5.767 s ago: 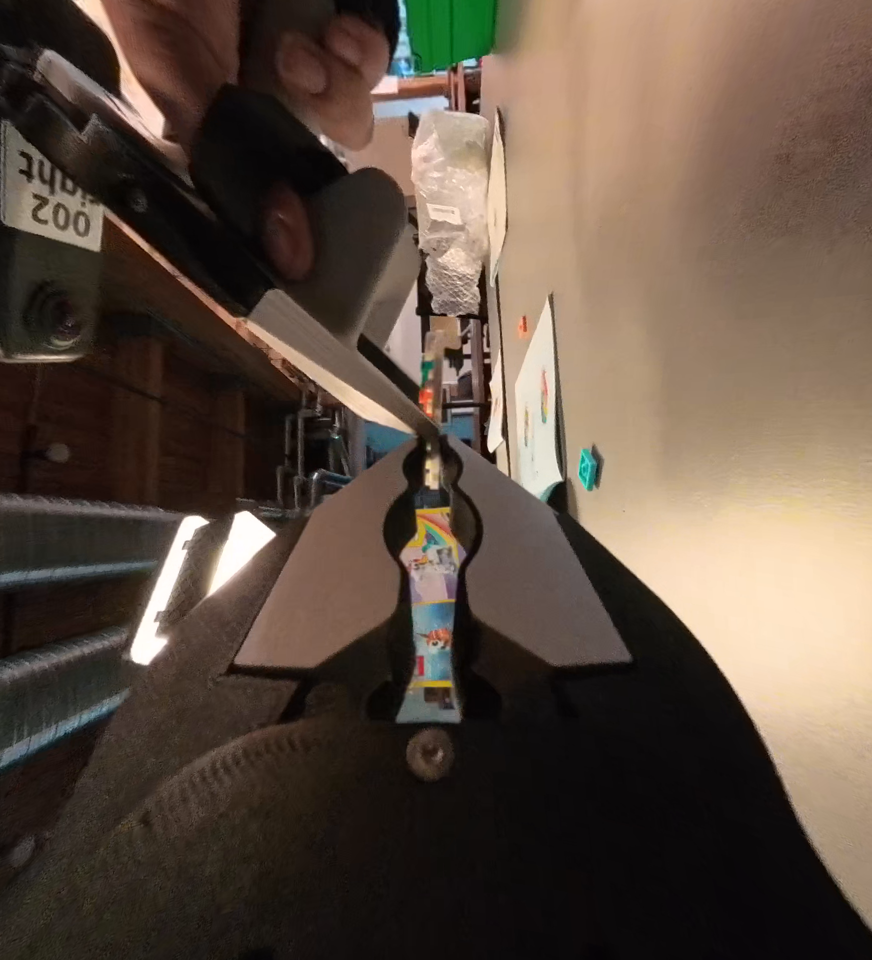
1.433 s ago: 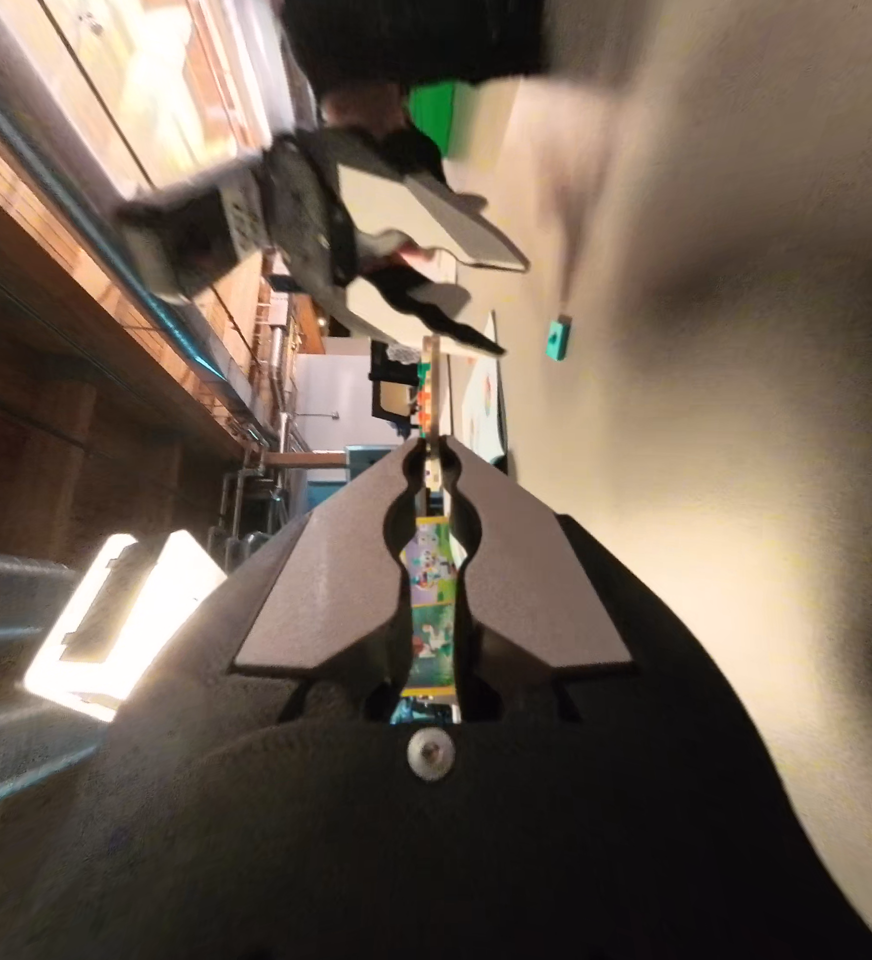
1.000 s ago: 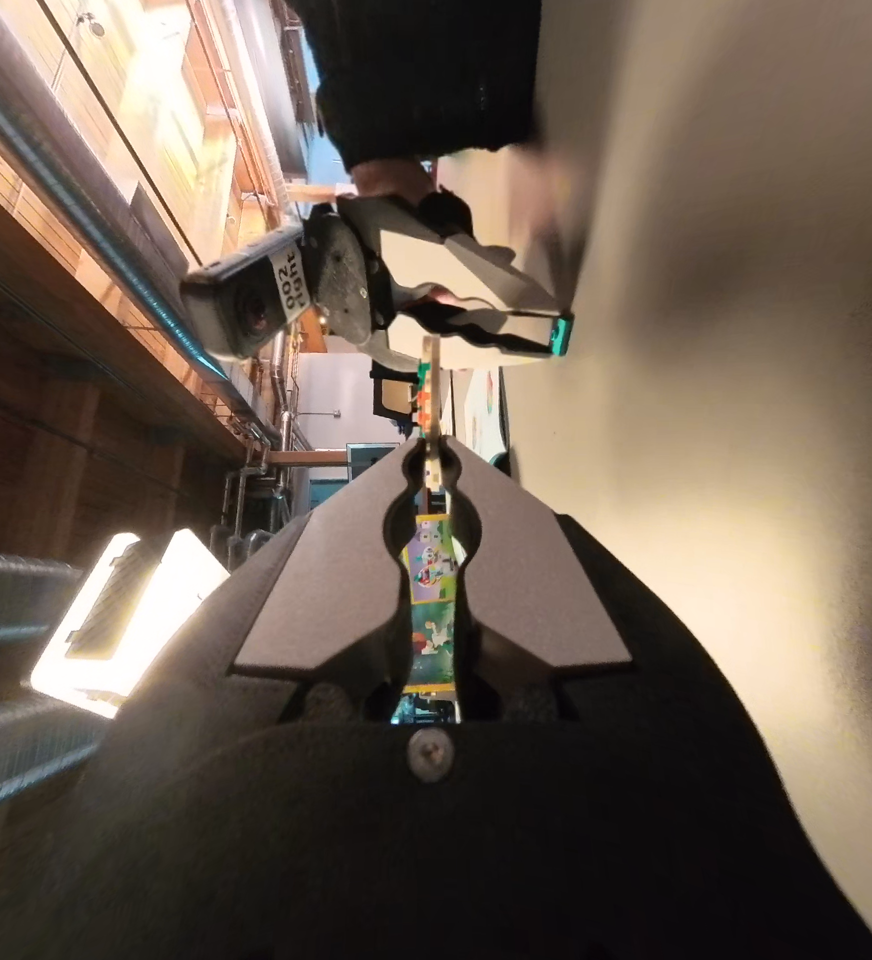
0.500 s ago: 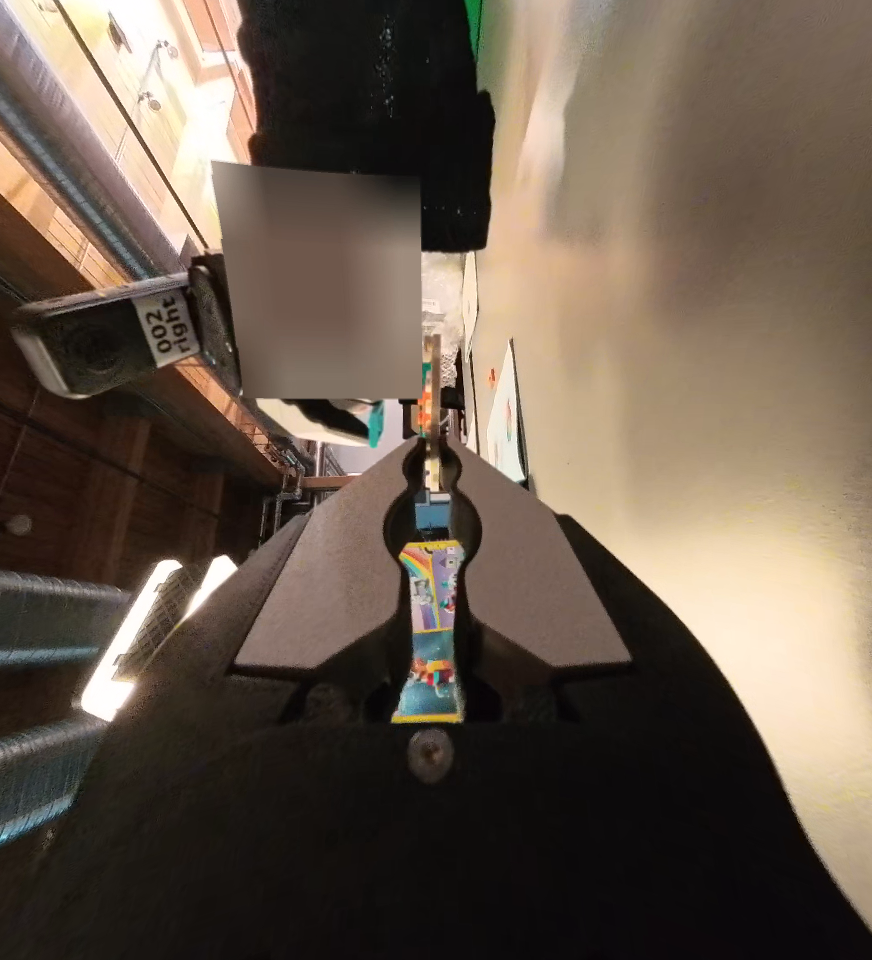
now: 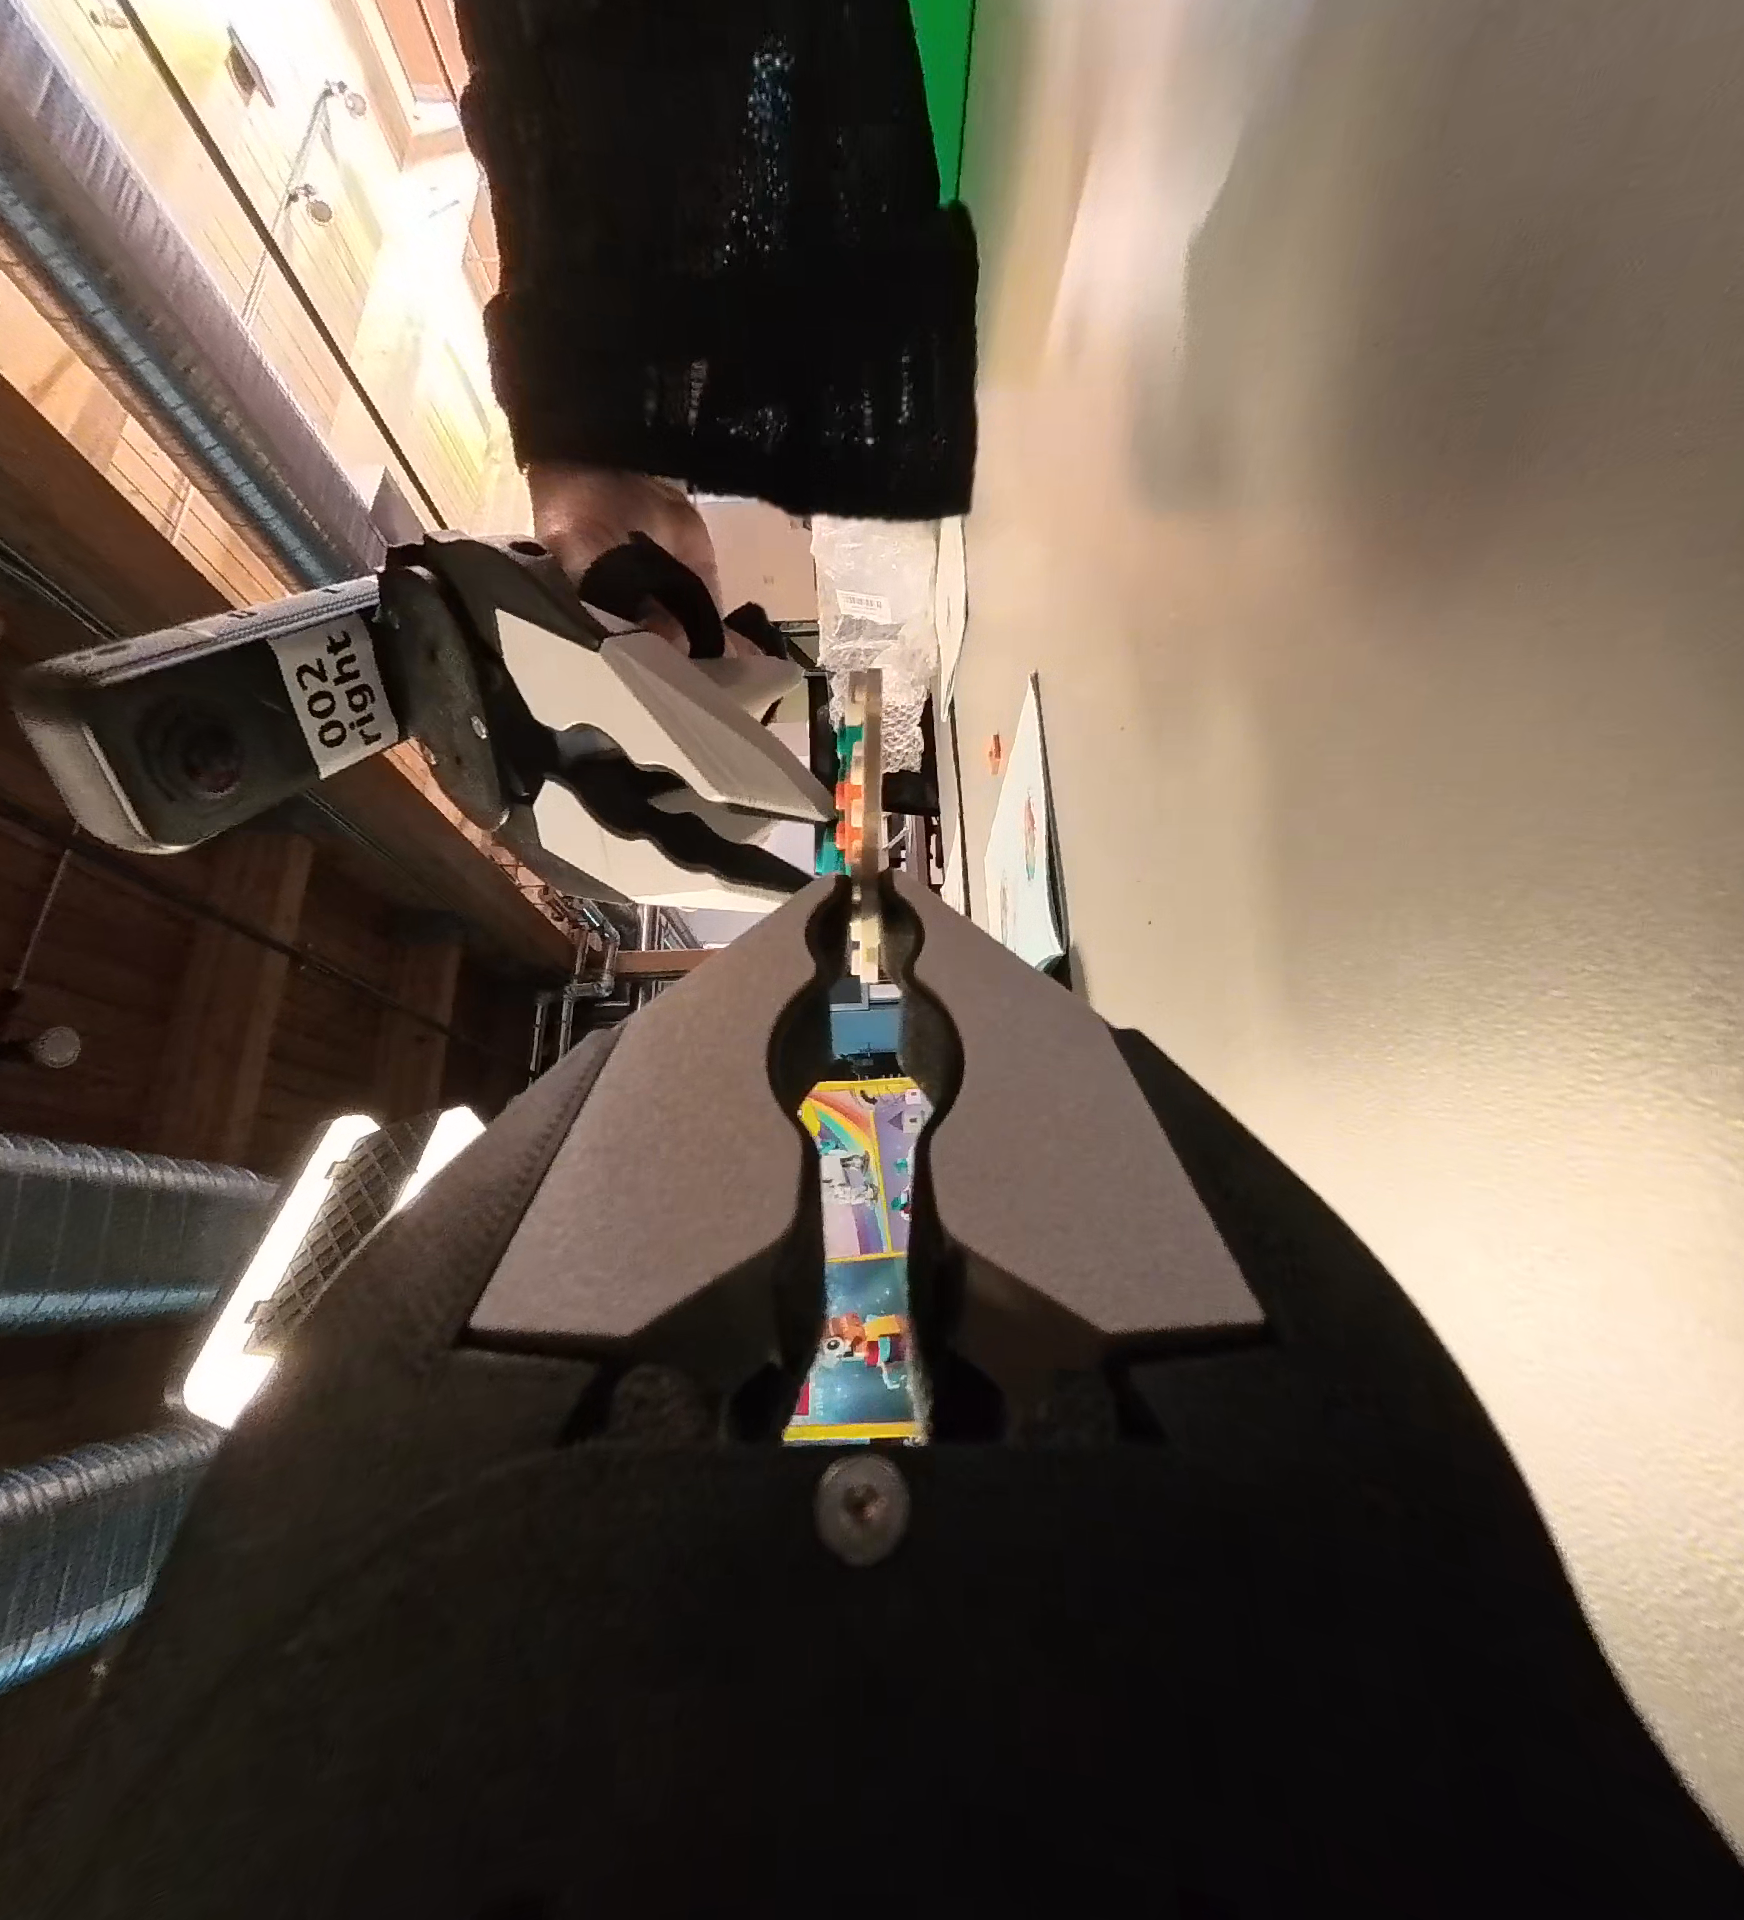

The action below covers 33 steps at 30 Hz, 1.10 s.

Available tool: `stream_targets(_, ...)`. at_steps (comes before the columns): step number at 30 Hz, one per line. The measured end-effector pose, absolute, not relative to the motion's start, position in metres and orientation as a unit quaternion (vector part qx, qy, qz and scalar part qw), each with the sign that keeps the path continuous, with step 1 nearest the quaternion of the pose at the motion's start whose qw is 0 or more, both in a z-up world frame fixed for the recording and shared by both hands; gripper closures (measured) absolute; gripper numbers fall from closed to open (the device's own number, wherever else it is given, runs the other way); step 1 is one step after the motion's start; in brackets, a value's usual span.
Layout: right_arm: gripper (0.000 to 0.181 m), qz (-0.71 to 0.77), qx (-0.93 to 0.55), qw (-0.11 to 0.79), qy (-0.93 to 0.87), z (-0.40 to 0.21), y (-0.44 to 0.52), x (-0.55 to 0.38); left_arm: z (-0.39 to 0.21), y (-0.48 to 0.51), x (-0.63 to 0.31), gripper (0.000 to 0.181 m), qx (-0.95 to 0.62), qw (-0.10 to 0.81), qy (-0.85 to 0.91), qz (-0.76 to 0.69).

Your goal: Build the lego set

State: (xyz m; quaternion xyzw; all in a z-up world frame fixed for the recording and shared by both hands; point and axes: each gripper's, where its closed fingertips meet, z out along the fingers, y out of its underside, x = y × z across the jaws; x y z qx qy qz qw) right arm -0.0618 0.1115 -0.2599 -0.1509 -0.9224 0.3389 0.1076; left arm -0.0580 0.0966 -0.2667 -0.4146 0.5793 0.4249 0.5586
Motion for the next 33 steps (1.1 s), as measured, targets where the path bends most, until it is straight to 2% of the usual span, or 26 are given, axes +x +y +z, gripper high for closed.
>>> stream_targets(6,0.165,0.34,-0.166,0.106,-0.919,-0.261,0.111,-0.063,-0.268,0.097,-0.058,0.177,-0.417,0.556,0.58,0.424)
stream_targets(9,0.154,0.337,-0.178,0.126,-0.916,-0.258,0.116,-0.064,-0.267,0.099,-0.063,0.178,-0.426,0.554,0.572,0.43)
stream_targets(11,0.138,0.331,-0.18,0.169,-0.911,-0.254,0.126,-0.066,-0.263,0.103,-0.07,0.178,-0.438,0.555,0.554,0.44)
stream_targets(14,0.095,0.27,-0.154,0.303,-0.901,-0.254,0.147,-0.073,-0.259,0.109,-0.081,0.177,-0.467,0.554,0.526,0.445)
stream_targets(16,0.085,0.208,-0.109,0.387,-0.892,-0.261,0.152,-0.074,-0.257,0.111,-0.087,0.177,-0.478,0.553,0.515,0.447)
stream_targets(20,0.09,0.096,-0.024,0.513,-0.853,-0.269,0.143,-0.082,-0.257,0.112,-0.09,0.177,-0.487,0.553,0.508,0.446)
stream_targets(22,0.106,0.052,0.0,0.559,-0.827,-0.266,0.139,-0.089,-0.258,0.113,-0.089,0.177,-0.488,0.554,0.507,0.444)
stream_targets(33,0.146,0.005,0.008,0.606,-0.795,-0.27,0.133,-0.104,-0.262,0.113,-0.089,0.177,-0.495,0.552,0.511,0.434)
